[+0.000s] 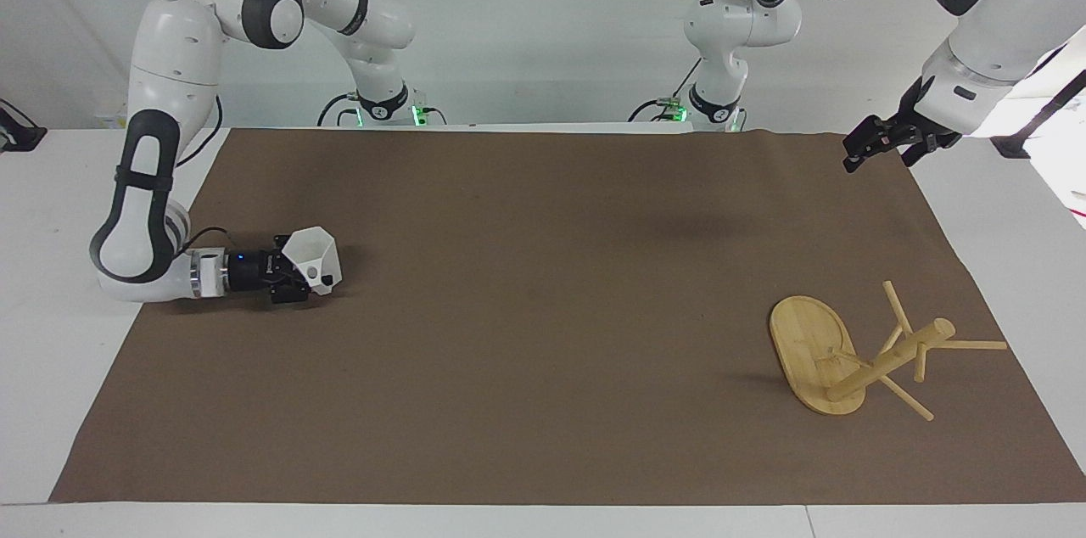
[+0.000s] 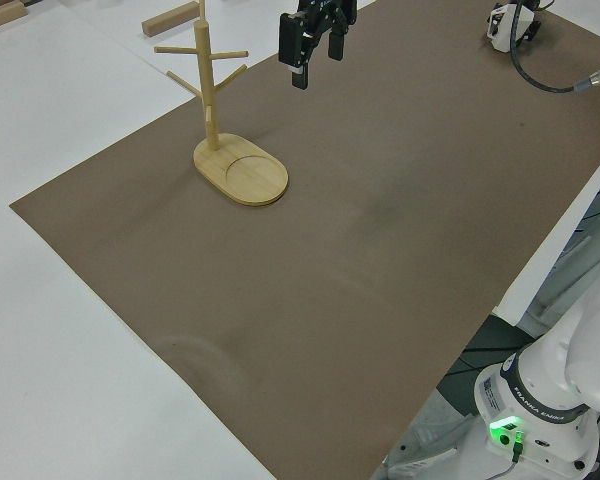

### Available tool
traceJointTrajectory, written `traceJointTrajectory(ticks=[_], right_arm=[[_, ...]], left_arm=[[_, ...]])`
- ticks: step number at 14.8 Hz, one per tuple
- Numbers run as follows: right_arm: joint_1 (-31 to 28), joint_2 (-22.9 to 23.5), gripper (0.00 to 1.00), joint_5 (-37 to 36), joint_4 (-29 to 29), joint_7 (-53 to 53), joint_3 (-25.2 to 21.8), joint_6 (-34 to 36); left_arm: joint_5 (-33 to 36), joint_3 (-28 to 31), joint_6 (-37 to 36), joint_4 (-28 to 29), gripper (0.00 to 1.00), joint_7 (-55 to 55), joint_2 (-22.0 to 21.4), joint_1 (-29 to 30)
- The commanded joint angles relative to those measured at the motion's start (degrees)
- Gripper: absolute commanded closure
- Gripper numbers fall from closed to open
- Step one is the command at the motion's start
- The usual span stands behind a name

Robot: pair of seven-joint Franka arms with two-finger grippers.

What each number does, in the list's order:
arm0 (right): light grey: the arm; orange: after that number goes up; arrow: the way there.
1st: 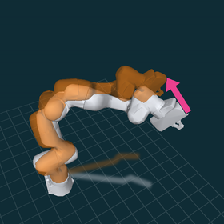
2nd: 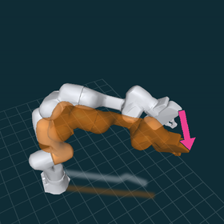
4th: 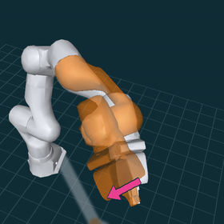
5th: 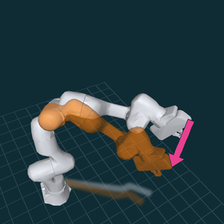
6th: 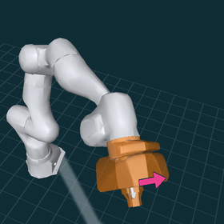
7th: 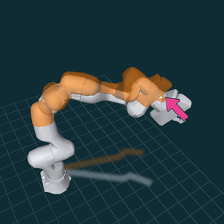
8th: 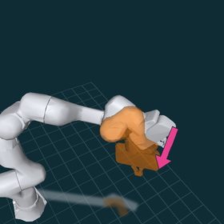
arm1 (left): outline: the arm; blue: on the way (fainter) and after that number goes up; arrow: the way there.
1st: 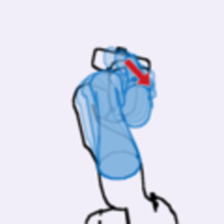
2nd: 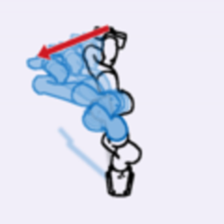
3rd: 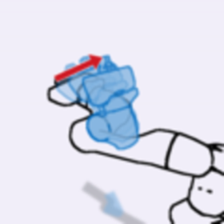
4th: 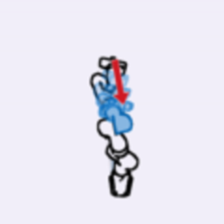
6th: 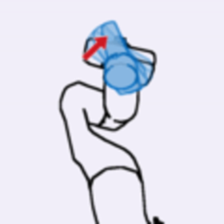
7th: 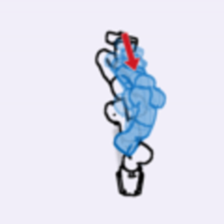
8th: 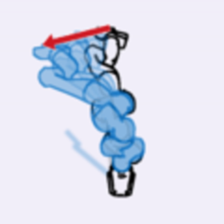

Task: Hang cup on rack
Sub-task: 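Lift the white cup with the right gripper toward the table center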

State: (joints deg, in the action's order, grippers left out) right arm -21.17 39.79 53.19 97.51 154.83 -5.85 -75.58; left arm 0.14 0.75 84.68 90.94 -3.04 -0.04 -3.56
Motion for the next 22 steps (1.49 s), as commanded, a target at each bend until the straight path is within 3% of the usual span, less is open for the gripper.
traceJointTrajectory(ticks=[1, 3, 6, 15, 19, 22], right_arm=[[2.87, -7.16, 0.86, 0.68, 1.98, -4.69, -0.13, -4.29], [5.68, -8.85, 0.86, 1.47, 1.98, -9.43, -0.04, -5.36], [12.79, -8.94, 0.86, 9.27, 2.33, -14.81, -0.04, -9.13], [36.35, -9.03, 0.85, 33.09, 1.72, -30.89, 0.05, -31.01], [47.15, -11.22, 0.85, 38.91, 1.8, -31.61, 0.05, -43.66], [51.47, -11.22, 0.85, 40.92, 1.8, -31.61, 0.23, -47.8]], left_arm=[[1.09, -0.22, 1.28, 1.79, 0.0, 0.06, -1.36, 0.22], [1.09, -0.22, 1.28, 1.79, 0.0, 0.06, -1.36, 0.22], [1.09, -0.31, 1.28, 1.79, 0.0, 0.06, -1.28, 0.22], [1.09, -0.31, 1.28, 1.79, 0.0, 0.06, -1.36, 0.22], [1.09, -1.36, 0.84, 1.44, 0.0, -0.3, -1.54, -3.01], [0.92, -1.71, 1.36, 1.96, 0.0, -4.83, -1.89, -6.78]])
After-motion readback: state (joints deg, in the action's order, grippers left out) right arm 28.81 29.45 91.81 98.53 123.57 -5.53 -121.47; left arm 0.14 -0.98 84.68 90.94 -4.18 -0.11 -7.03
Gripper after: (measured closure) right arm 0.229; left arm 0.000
